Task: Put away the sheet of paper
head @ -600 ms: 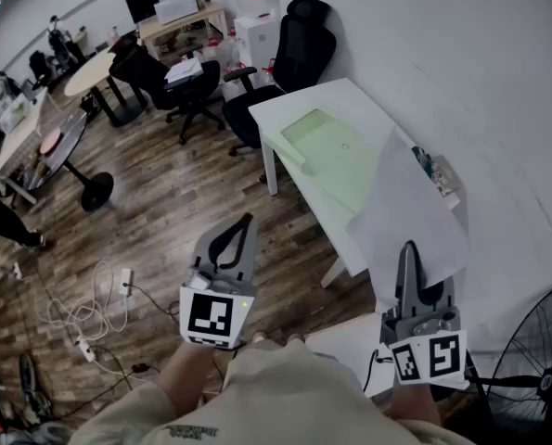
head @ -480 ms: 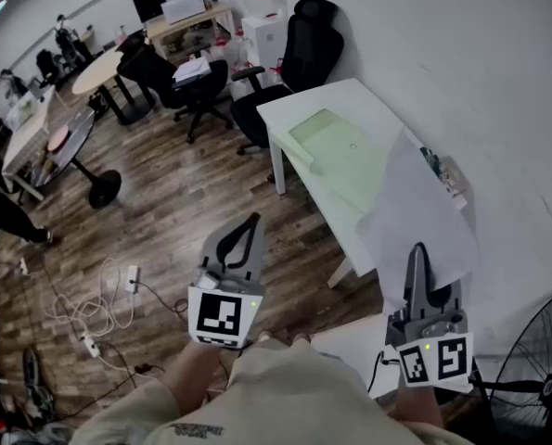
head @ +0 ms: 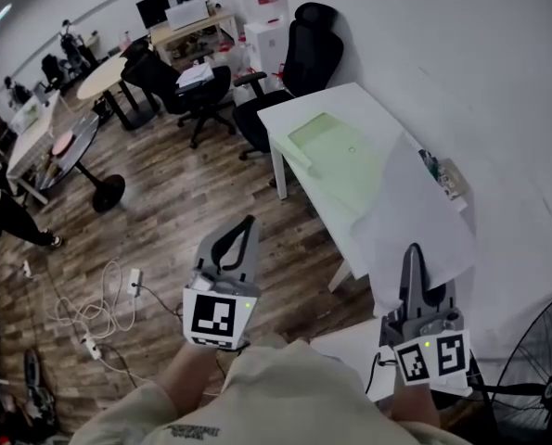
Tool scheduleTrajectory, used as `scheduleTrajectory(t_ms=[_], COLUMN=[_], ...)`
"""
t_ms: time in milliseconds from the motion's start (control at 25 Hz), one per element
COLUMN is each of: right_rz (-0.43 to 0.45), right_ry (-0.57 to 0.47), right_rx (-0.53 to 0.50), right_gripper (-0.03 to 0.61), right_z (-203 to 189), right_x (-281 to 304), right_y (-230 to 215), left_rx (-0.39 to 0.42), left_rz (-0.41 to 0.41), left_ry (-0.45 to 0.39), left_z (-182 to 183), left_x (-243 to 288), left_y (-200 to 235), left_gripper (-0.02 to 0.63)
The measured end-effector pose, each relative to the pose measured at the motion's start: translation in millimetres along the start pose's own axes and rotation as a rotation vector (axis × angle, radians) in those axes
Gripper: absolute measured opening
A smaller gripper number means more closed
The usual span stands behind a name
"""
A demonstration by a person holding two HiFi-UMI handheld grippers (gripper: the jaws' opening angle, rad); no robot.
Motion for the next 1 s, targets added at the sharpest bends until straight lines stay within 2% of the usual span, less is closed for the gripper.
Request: scheduleTrajectory(t_ms=[320, 680, 1000], right_rz=[0.000, -0.002, -0.020], right_ry=[0.012, 0.044, 0.120], right_rx=[0.127, 0.220, 0.217], right_gripper=[0.023, 0.023, 0.023], right_z=[-14.0, -41.8, -76.5], right_x=[6.7, 37.1, 87.4], right_y=[-20.4, -26.7, -35.5], left_rx=[0.016, 0.012, -0.005], left_rz=[0.010, 0.009, -0.005], left_ry=[0.007, 0.014, 0.035], left_z=[1.6, -12.9, -39.9], left_x=[5.0, 23.3, 63.7], left_y=[-2.7, 8.6, 37.3], left_gripper=[0.020, 0.020, 0.020])
Point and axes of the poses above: the fingertips, and each gripper's own axes: x forward along the fingers, y to its left, z out of its top, the point moved 8 cm from there along -x, backward along the fingers, and after that the axes turned 7 degrees about -y, right-handed, at the moved point
